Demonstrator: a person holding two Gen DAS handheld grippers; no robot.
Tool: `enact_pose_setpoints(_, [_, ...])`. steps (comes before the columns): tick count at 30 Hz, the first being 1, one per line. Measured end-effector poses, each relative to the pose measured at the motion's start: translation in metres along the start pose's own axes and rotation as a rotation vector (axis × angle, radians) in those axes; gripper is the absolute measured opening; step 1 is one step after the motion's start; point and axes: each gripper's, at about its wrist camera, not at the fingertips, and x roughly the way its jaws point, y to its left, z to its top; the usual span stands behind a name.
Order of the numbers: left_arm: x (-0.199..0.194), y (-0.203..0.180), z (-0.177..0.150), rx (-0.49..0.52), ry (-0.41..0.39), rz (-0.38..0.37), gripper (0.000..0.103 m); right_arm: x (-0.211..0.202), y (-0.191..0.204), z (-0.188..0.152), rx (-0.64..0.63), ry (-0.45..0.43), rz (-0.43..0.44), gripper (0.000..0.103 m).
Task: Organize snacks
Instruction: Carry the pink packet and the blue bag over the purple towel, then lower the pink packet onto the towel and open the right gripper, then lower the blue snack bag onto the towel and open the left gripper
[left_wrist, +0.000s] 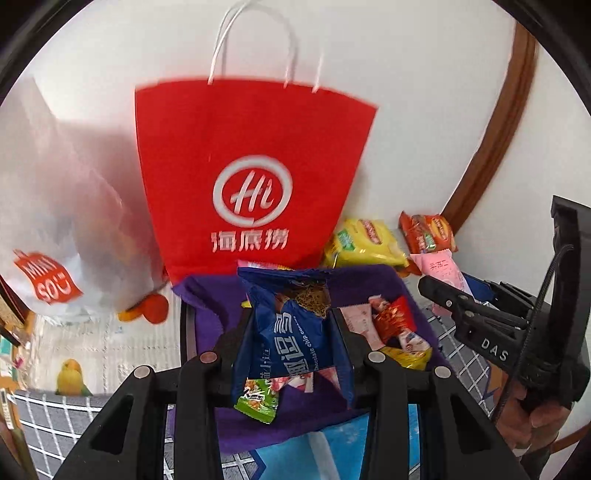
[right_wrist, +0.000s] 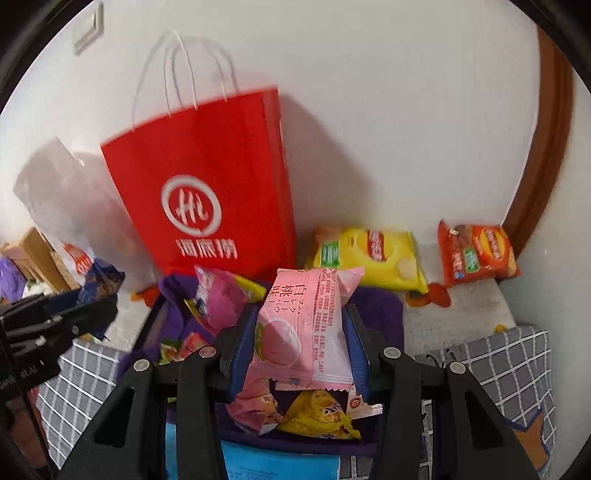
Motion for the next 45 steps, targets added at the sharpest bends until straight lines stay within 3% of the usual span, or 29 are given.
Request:
enact_pose_setpoints(9, [0.031,0.020,-0.003,-0.042,0.084,-0.006,0.037,0.042,-0.006,-0.011,-0.044,0.097,-0.021,0.046])
enact_pose_setpoints(26, [0.054,-0.001,-0.011,0.001,0.135,-0.047,0.037,0.074,-0.014,-0.025,-0.044,0.217,-0.028,0.046])
enact_pose_setpoints(35, [0.067,-0.002,-0.015,-0.021,0.155,-0.081,0.037,0.079,-0.013,-0.030,-0.060,0.238,-0.029,0.046])
enact_pose_setpoints(45, [0.075,-0.005,-0.020,-0.035,0.147,-0.092,0.038,0.060,-0.013,-0.023,-0.068,0.180,-0.023,0.046])
